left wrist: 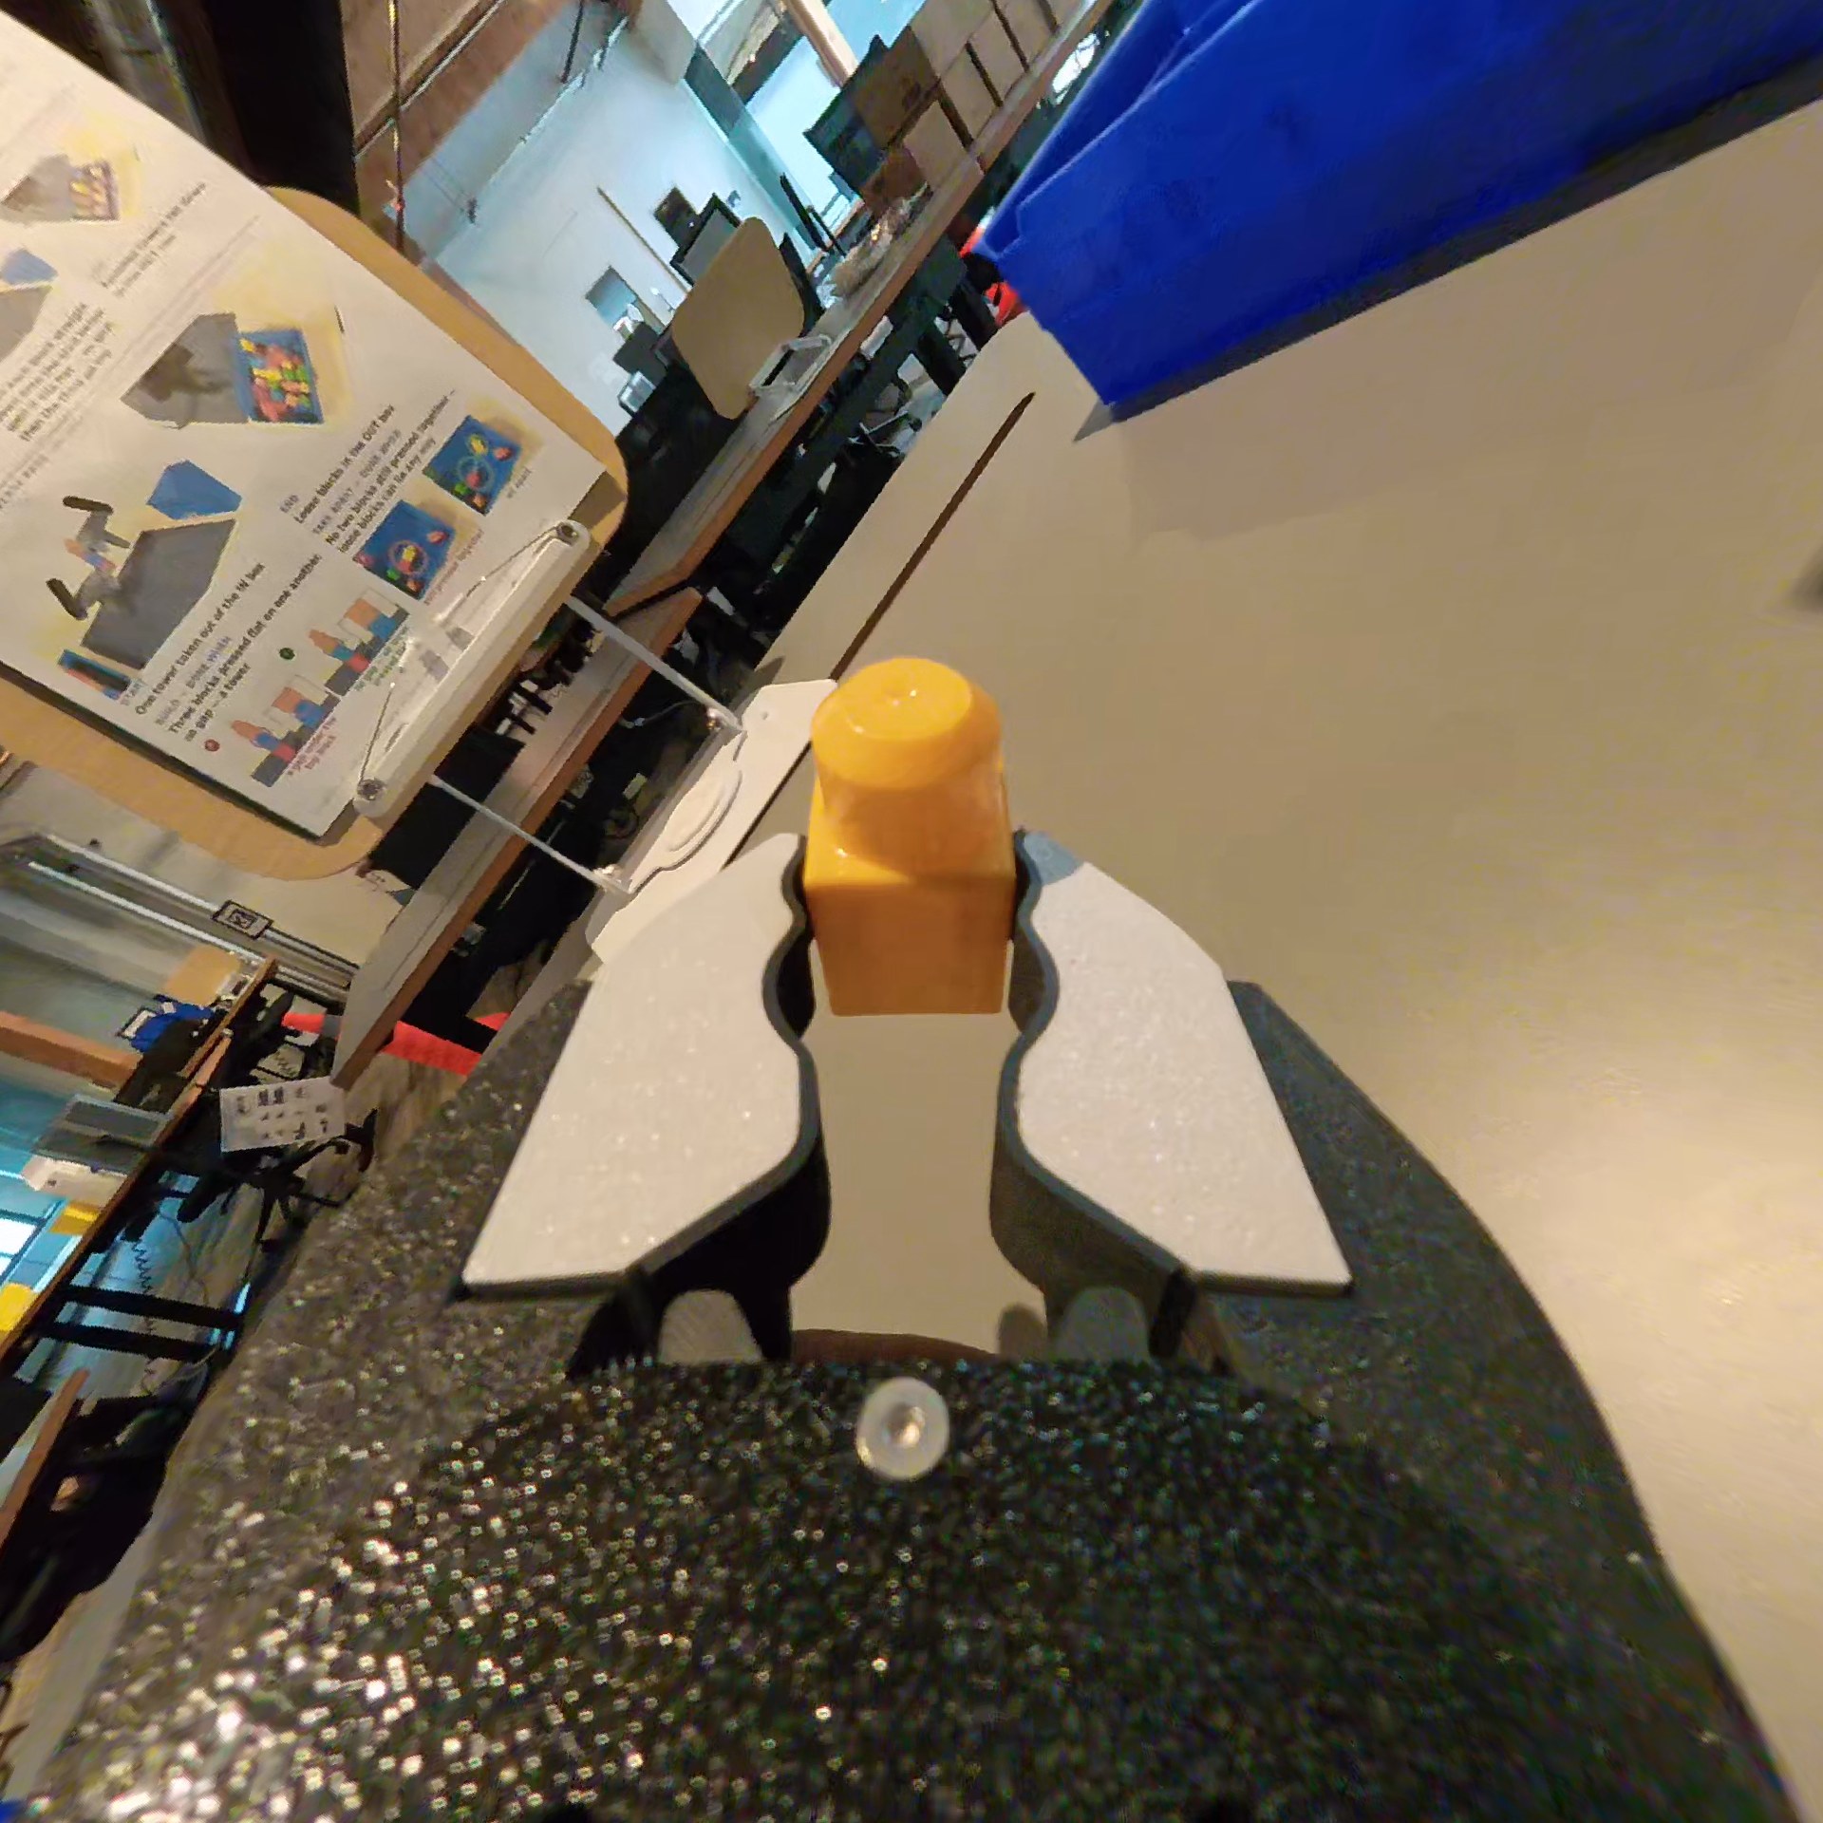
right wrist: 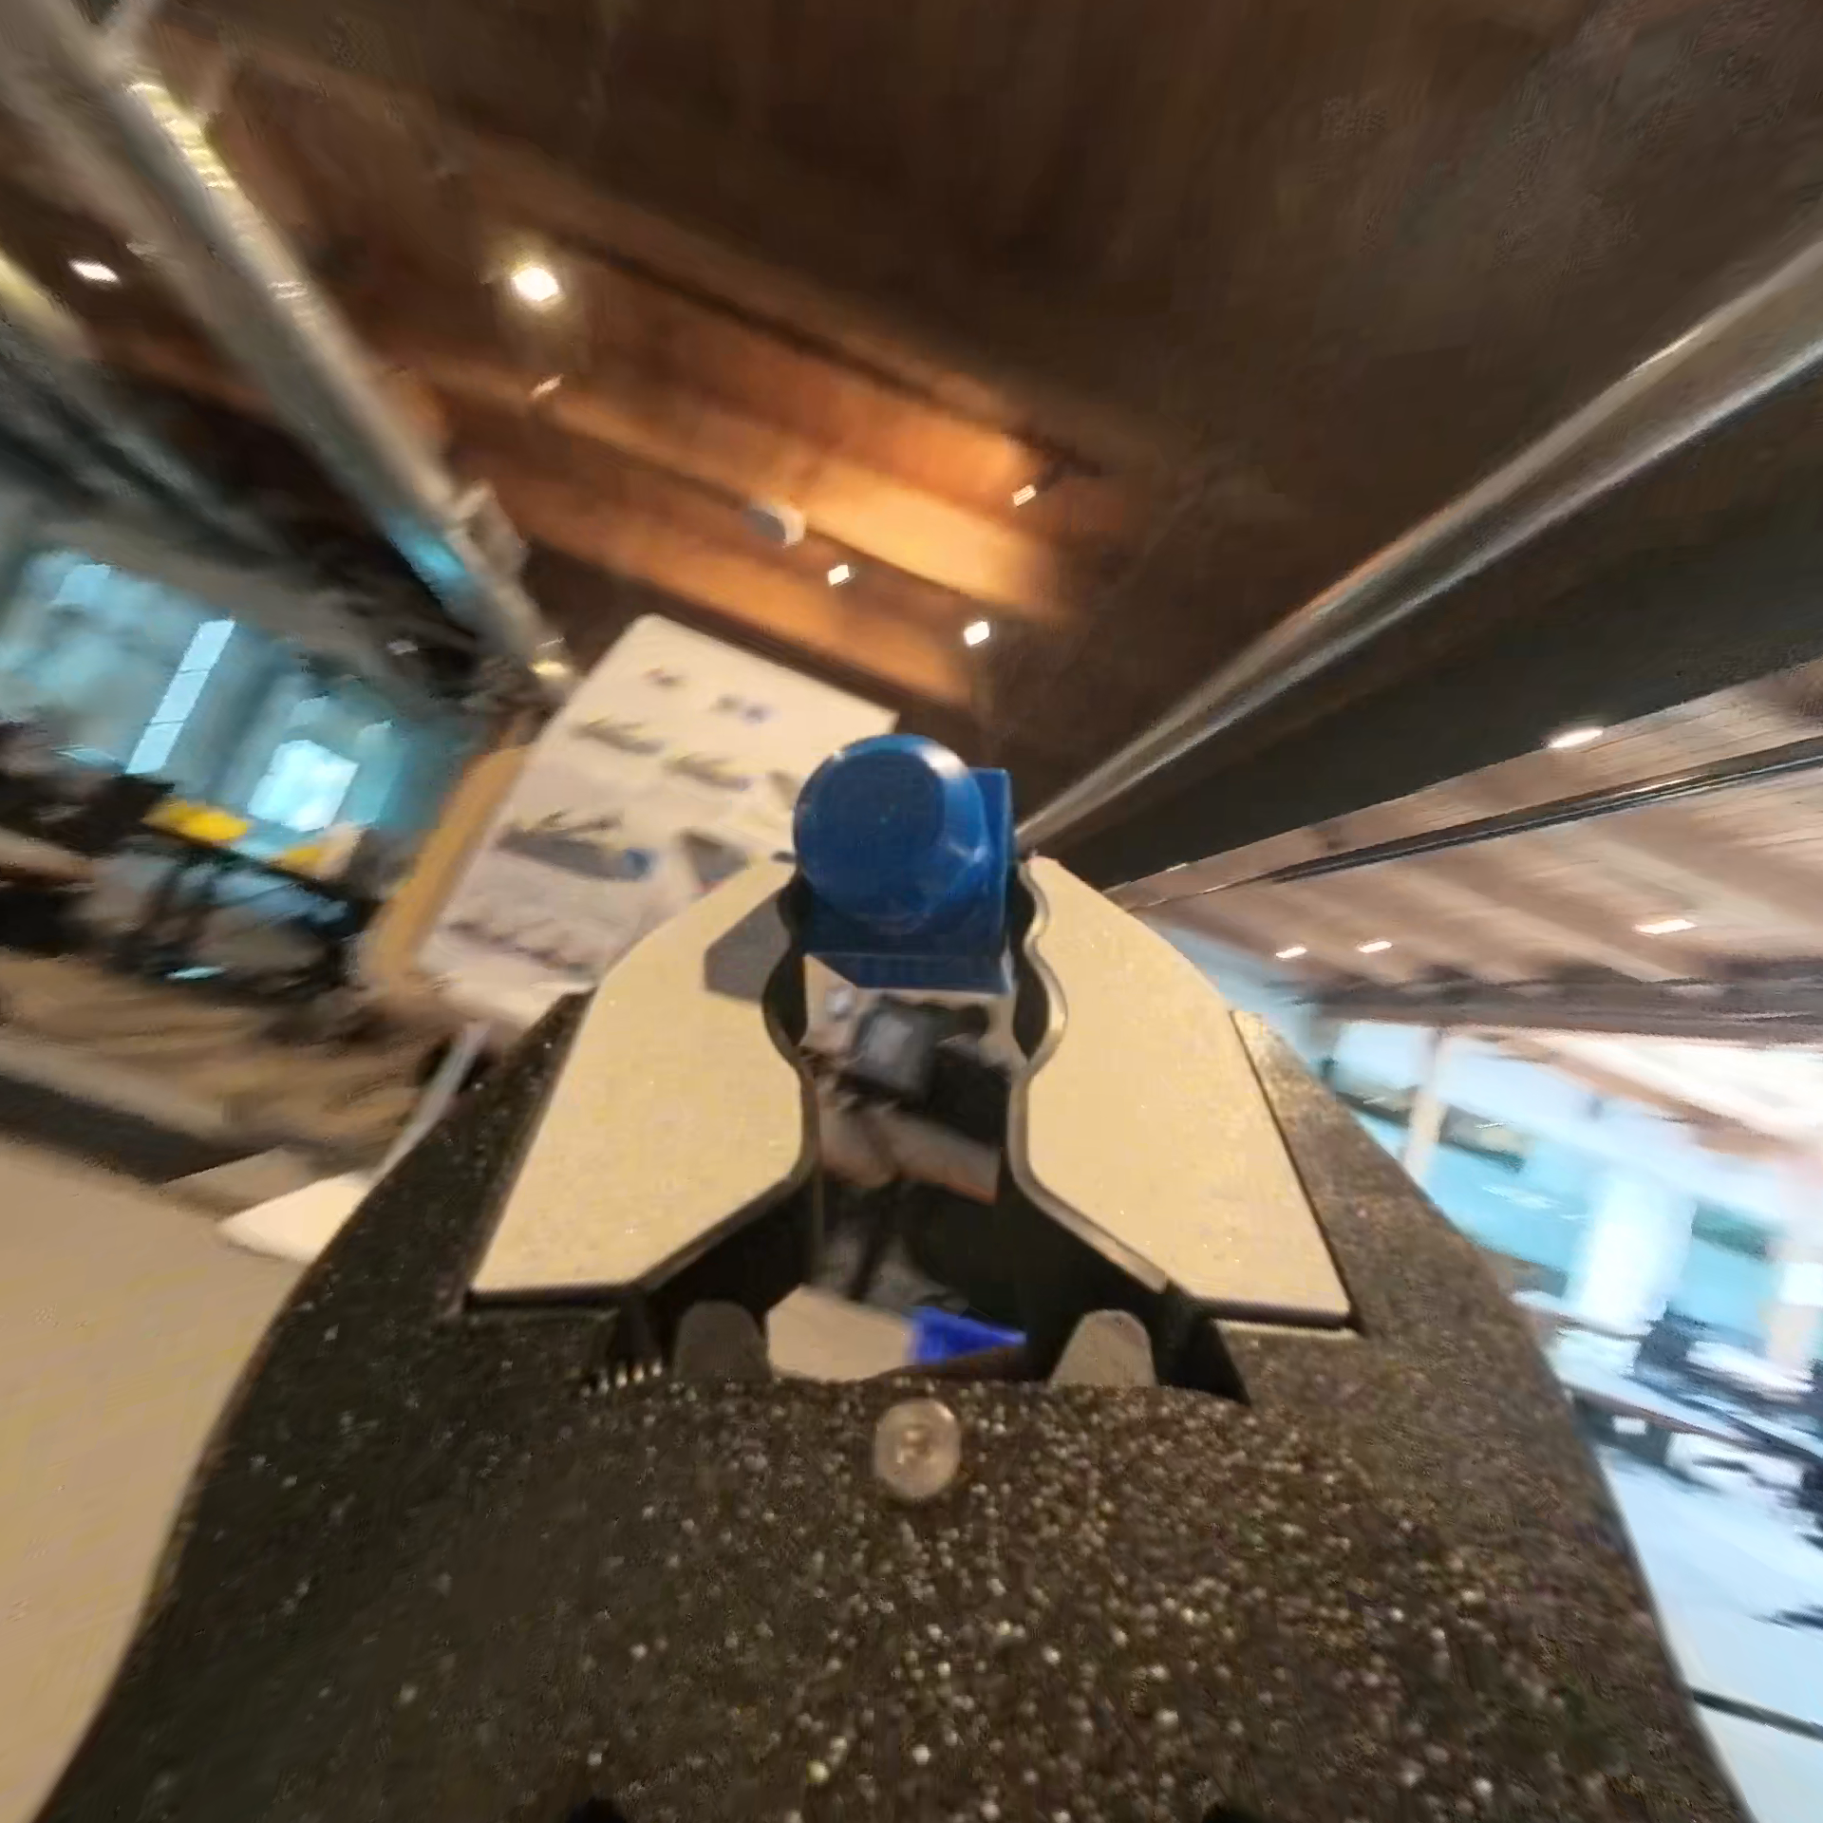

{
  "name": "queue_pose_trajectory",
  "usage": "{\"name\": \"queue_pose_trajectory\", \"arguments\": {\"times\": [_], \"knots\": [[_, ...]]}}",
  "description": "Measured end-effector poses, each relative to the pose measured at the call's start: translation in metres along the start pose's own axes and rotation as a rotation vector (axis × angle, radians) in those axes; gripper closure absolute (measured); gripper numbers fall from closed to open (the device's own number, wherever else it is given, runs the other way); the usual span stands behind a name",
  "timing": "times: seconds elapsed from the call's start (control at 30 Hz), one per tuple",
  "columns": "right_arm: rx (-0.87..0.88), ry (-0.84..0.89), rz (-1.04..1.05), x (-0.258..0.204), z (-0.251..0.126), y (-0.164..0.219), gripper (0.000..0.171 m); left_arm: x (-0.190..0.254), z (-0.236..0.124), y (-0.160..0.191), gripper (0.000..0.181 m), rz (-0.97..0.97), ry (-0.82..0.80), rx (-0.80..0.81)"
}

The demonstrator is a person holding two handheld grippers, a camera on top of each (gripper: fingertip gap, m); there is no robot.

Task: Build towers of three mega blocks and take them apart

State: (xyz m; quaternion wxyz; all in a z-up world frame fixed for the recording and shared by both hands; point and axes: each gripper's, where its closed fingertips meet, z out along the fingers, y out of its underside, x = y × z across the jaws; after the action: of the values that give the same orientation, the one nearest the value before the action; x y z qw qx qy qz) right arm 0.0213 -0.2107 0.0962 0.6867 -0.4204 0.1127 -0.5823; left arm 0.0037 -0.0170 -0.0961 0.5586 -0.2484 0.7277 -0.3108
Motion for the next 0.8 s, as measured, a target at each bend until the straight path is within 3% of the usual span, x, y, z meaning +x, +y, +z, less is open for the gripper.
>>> {"name": "queue_pose_trajectory", "arguments": {"times": [0.1, 0.17, 0.2, 0.23, 0.27, 0.33, 0.47, 0.57, 0.8], "knots": [[-0.014, 0.149, -0.1, 0.056, -0.002, 0.016, 0.133, 0.005, 0.002, -0.001, 0.145, 0.013, 0.013, -0.001], [-0.264, 0.173, -0.075, 0.086, 0.006, 0.071, 0.133, 0.008, 0.003, -0.001, 0.145, 0.011, 0.021, -0.003], [-0.421, 0.142, -0.007, 0.094, 0.007, 0.107, 0.13, 0.008, 0.004, -0.001, 0.145, 0.009, 0.024, -0.005], [-0.543, 0.1, 0.089, 0.097, 0.004, 0.137, 0.114, 0.009, 0.004, 0.0, 0.145, 0.006, 0.027, -0.008], [-0.615, 0.084, 0.177, 0.101, 0.0, 0.159, 0.106, 0.009, 0.004, 0.001, 0.145, 0.003, 0.03, -0.01], [-0.64, 0.09, 0.29, 0.111, -0.008, 0.179, 0.107, 0.01, 0.005, 0.002, 0.145, -0.001, 0.035, -0.015], [-0.616, 0.115, 0.368, 0.129, -0.015, 0.178, 0.112, 0.011, 0.006, 0.002, 0.145, -0.004, 0.04, -0.016], [-0.582, 0.0, 0.407, 0.108, -0.01, 0.158, 0.119, 0.013, 0.007, 0.001, 0.145, 0.006, 0.042, -0.015], [-0.612, -0.641, 0.448, -0.059, -0.014, 0.096, 0.113, 0.011, 0.001, -0.012, 0.145, 0.03, 0.014, 0.052]]}}
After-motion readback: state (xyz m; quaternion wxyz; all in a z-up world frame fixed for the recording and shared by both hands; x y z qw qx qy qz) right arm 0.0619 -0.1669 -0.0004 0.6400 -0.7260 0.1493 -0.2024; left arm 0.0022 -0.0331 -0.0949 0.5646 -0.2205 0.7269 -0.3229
